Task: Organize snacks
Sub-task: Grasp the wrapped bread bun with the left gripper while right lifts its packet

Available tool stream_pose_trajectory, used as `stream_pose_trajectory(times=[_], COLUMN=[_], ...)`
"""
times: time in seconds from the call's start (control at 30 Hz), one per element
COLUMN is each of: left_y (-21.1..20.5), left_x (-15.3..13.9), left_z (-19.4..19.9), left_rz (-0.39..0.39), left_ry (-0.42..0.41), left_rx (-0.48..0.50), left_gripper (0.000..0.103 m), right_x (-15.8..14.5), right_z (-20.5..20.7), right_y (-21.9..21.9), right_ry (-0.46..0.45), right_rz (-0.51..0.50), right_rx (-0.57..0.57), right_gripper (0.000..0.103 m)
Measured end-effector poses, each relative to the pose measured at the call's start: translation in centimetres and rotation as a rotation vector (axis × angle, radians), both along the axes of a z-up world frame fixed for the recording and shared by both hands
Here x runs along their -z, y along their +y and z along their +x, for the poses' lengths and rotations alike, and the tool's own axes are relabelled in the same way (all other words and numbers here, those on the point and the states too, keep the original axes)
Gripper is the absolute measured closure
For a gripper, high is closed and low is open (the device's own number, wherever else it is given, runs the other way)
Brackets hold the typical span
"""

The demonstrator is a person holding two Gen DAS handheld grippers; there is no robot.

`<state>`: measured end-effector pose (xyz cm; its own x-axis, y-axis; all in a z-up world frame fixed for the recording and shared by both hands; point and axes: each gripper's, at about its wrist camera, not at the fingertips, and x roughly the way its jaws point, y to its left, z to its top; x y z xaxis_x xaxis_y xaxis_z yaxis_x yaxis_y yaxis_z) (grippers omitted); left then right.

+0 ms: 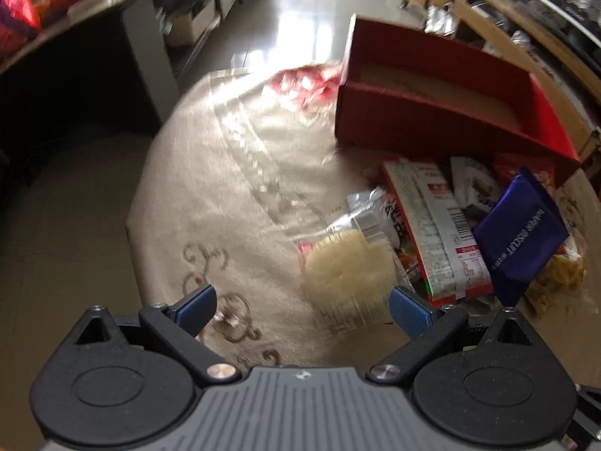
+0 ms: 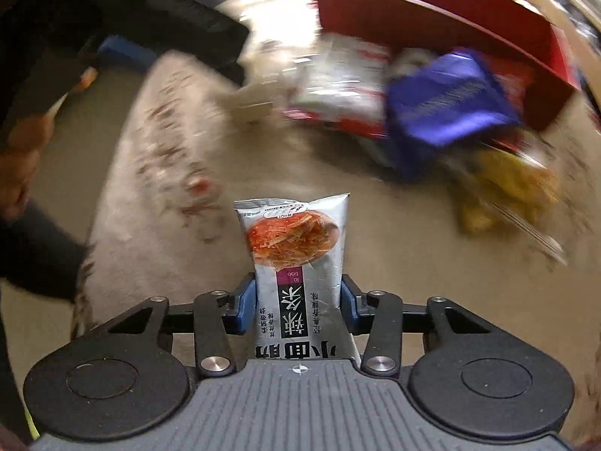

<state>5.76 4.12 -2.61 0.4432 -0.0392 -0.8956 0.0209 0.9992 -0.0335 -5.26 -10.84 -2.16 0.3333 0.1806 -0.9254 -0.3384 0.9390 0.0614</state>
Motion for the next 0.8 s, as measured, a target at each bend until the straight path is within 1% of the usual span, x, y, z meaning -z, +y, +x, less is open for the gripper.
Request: stream_pose_trajectory(times=[0.03, 0.1, 0.17, 0.2, 0.23, 0.3, 0.33, 0.4, 0.43, 0.53, 0.57, 0.6, 0.63, 0.67, 0.77, 0.8], left_y=[0.1, 0.5, 0.5, 0.3, 0.1, -0.4, -0.7, -1.0, -1.1, -1.8, -1.9, -1.9, -2.3, -2.4, -2.0, -1.8], left_x=[0.4, 1.1, 1.4, 1.4, 1.3, 1.2, 1.4, 1.7, 1.9, 3.3, 3.9, 4.4, 4.3, 4.2, 4.0, 3.9], left_z=[0.4, 1.0, 1.3, 1.4, 1.5, 1.7, 2.0, 2.4, 2.7, 3.5, 3.5, 3.3, 3.0, 2.9, 2.4, 2.2], left_rz=[-0.021, -0.084, -0.119, -0.123, -0.122, -0.101, -0.085, -0.089, -0.094, -0.044, -0.041, -0.039, -0.007, 0.002, -0.01, -0.004], left_ry=[0.022, 0.064, 0.071, 0.067, 0.057, 0.031, 0.027, 0.033, 0.037, 0.084, 0.106, 0.114, 0.096, 0.097, 0.09, 0.085], left_rx=[-0.028, -0.09, -0.133, -0.148, -0.157, -0.168, -0.172, -0.179, -0.188, -0.186, -0.182, -0.176, -0.162, -0.152, -0.152, -0.15], left_gripper=[0.004, 0.004, 0.004, 0.004, 0.004, 0.004, 0.003, 0.003, 0.003, 0.005, 0.005, 0.007, 0.01, 0.012, 0.023, 0.031], right_x=[-0.3, -0.8, -1.3, -1.4, -1.0, -1.1, -1.4, -1.6, -1.6, -1.6, -1.6, -1.5, -1.5, -1.5, -1.8, -1.9], right_z=[-0.1, -0.2, -0.6, 0.0, -0.1, 0.4, 0.4, 0.5, 0.7, 1.2, 1.3, 1.5, 1.7, 1.8, 2.4, 2.6], right_y=[-0.6, -1.6, -2.2, -1.6, -1.9, -2.2, -2.4, -2.1, -2.1, -1.9, -2.0, -2.0, -2.0, -2.1, -2.2, -2.3], right_ry=[-0.006, -0.026, -0.048, -0.054, -0.058, -0.062, -0.066, -0.07, -0.072, -0.075, -0.074, -0.072, -0.071, -0.072, -0.083, -0.091], right_rz=[0.012, 0.029, 0.043, 0.052, 0.064, 0.073, 0.072, 0.074, 0.075, 0.081, 0.084, 0.083, 0.082, 0.078, 0.07, 0.07], right_rx=[0.035, 0.066, 0.079, 0.088, 0.096, 0.103, 0.105, 0.109, 0.114, 0.13, 0.135, 0.139, 0.142, 0.147, 0.17, 0.182], right_gripper=[0.052, 0.052, 0.052, 0.052, 0.052, 0.052, 0.052, 0.052, 0.052, 0.052, 0.052, 0.052, 0.052, 0.052, 0.052, 0.052])
